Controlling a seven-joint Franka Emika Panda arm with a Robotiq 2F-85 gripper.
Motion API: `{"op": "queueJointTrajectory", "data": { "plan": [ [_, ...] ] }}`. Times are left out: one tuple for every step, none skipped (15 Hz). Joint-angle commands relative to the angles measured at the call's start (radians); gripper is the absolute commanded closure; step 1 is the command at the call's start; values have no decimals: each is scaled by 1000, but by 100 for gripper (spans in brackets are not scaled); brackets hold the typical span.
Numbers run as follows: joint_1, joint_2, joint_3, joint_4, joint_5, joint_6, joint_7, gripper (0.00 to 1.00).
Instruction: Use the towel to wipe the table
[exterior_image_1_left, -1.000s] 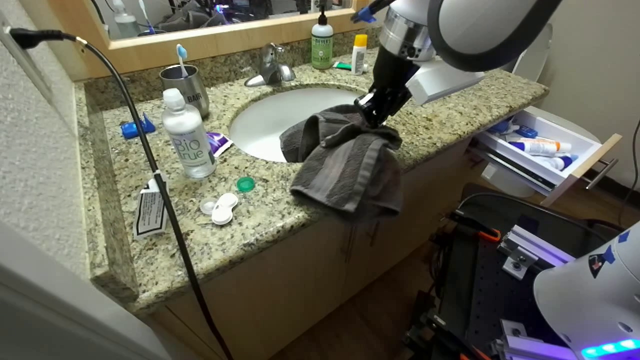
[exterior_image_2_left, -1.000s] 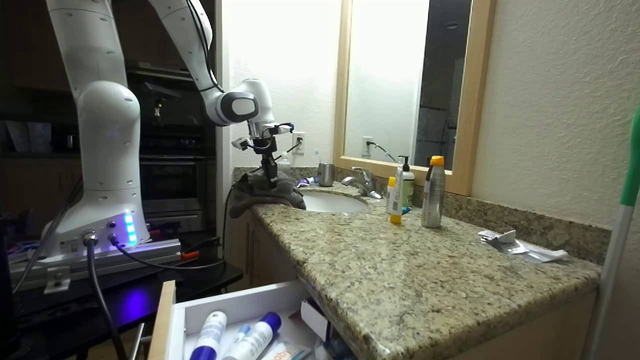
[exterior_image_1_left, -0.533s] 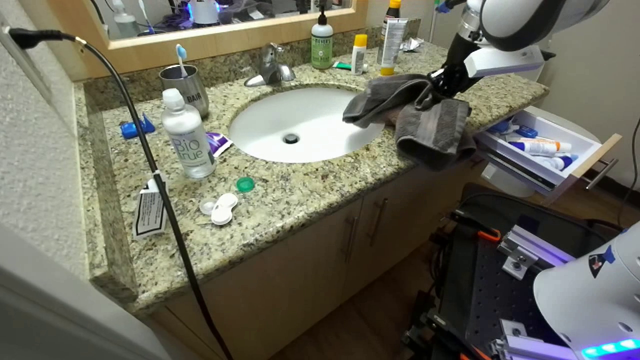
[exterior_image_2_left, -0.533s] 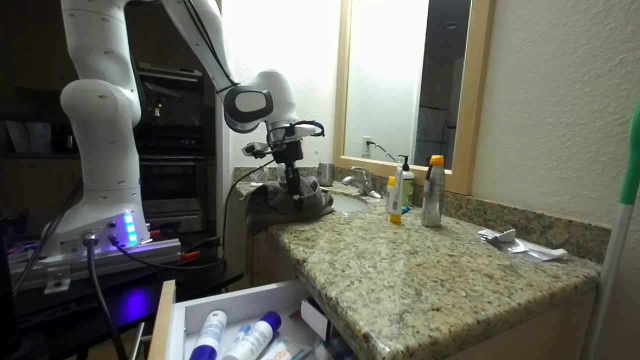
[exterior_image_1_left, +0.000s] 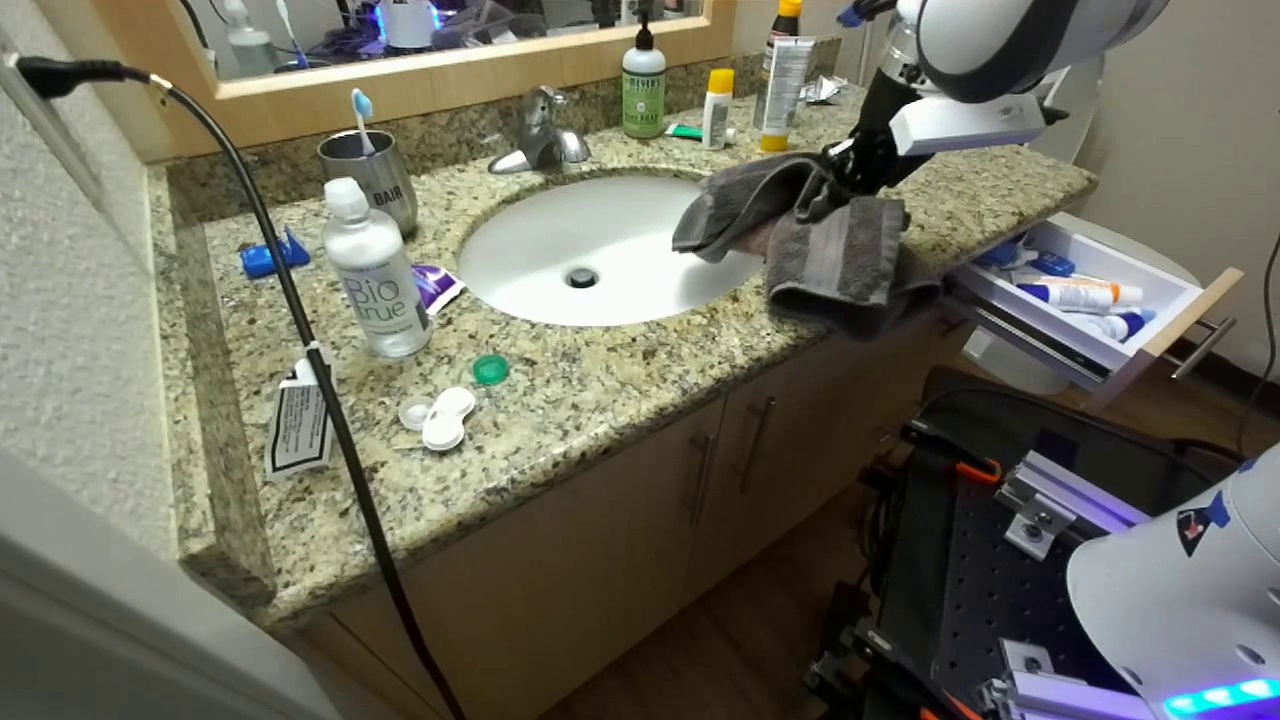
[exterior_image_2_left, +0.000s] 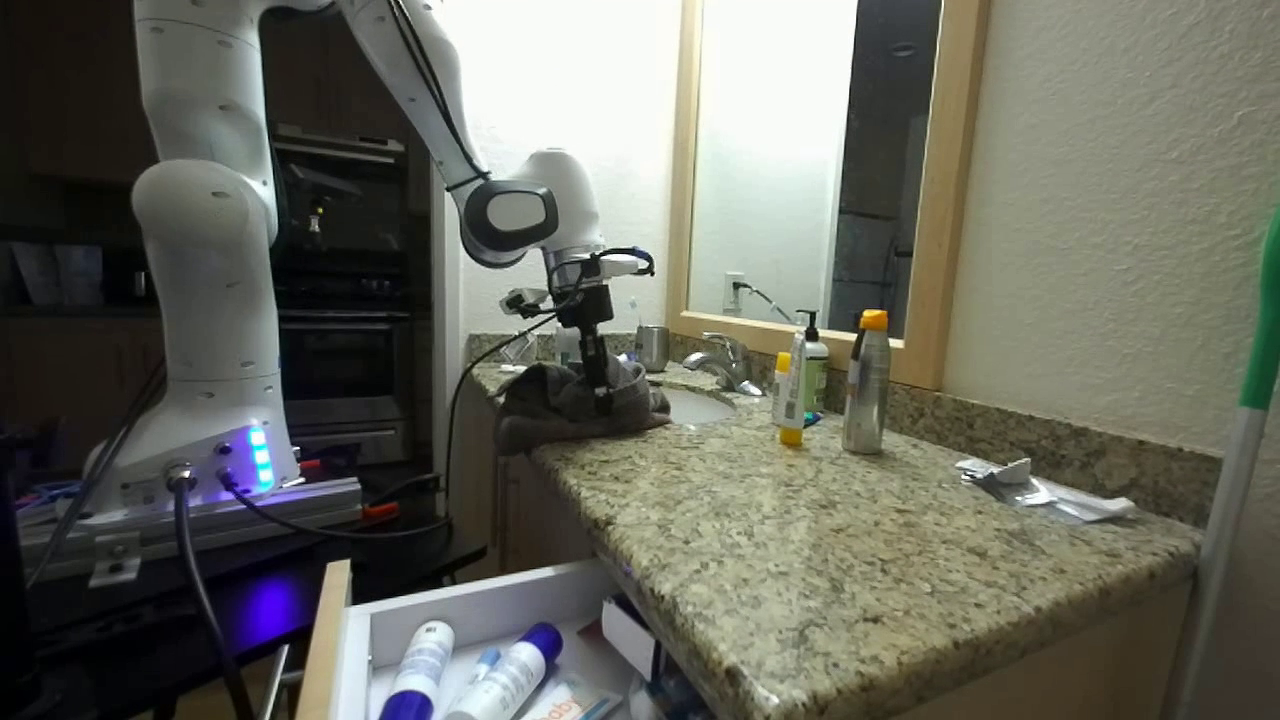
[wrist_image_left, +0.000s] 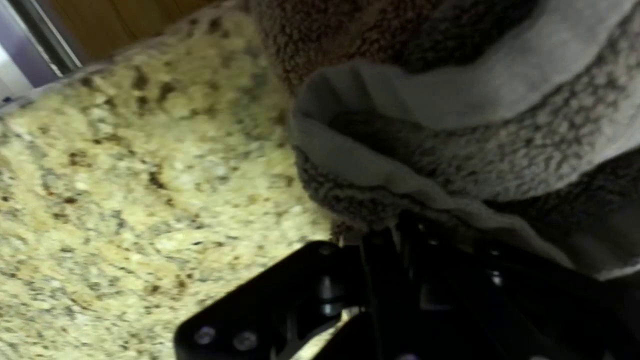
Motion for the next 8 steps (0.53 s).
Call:
{"op": "queueJointTrajectory", "data": {
  "plan": [
    [99, -112, 74, -106, 30, -53, -15, 98],
    [129, -149, 102, -135, 50, -87, -22, 98],
    [156, -168, 128, -148, 72, -111, -30, 98],
    [183, -201, 160, -172, 86, -145, -21, 98],
    [214, -212, 186, -159, 116, -191, -34, 98],
    [247, -194, 210, -119, 150, -230, -41, 98],
    [270, -210, 239, -121, 159, -252, -31, 98],
    [284, -219, 265, -116, 152, -265, -19, 98]
  ]
}}
